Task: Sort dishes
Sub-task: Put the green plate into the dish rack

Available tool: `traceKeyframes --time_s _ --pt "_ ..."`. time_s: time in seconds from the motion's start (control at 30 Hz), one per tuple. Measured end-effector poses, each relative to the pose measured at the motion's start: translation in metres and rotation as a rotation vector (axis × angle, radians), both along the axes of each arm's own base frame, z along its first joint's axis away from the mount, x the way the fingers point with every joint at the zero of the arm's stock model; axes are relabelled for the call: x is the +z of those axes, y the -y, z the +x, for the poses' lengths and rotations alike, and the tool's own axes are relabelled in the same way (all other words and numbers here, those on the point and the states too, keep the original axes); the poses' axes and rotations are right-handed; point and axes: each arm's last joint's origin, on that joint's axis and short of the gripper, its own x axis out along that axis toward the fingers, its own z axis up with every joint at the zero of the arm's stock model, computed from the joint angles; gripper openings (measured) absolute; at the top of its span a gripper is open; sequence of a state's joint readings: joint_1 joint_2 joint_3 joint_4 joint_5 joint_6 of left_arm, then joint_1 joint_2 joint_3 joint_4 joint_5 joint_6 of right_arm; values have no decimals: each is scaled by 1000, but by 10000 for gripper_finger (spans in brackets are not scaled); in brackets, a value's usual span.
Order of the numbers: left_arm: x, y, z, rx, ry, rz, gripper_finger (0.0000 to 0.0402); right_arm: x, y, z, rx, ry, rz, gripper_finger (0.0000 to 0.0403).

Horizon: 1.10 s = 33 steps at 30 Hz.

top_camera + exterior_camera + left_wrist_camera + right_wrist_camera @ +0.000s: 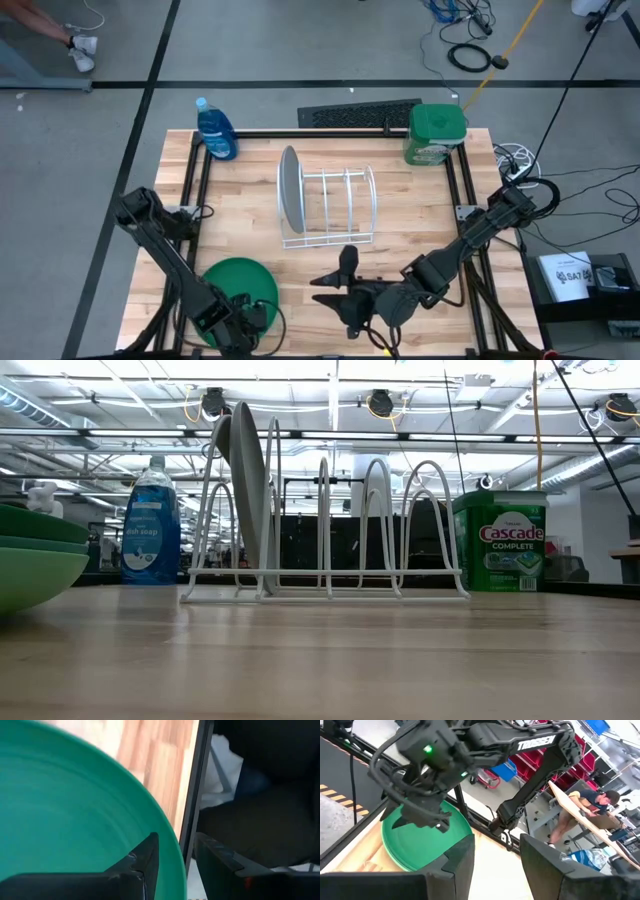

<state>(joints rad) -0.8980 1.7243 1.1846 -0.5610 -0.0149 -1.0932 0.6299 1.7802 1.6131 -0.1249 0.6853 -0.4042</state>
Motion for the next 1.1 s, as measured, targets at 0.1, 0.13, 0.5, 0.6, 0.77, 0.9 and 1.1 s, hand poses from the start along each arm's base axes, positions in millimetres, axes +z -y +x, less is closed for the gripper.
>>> traceKeyframes --time_s 0.1,0.13,0.5,0.6,0.77,0.9,1.1 --pt "-10 5 0 -13 -26 12 123 0 -1 -1 0 3 15 148" --pt "-12 5 -1 -13 -31 19 123 0 -1 -1 -2 4 21 148" --pt "-24 7 1 -5 -39 65 123 3 -3 -1 -3 30 68 148" --pt "-29 8 1 -4 -58 69 123 3 -3 -1 -3 31 72 148" --pt "-29 8 1 7 -76 63 122 3 -5 -2 -2 36 86 148" --pt "-26 7 -1 2 -86 58 95 3 -5 -2 -1 36 86 148" --pt "-22 7 -3 -38 -105 48 14 3 -5 -2 -1 35 85 148"
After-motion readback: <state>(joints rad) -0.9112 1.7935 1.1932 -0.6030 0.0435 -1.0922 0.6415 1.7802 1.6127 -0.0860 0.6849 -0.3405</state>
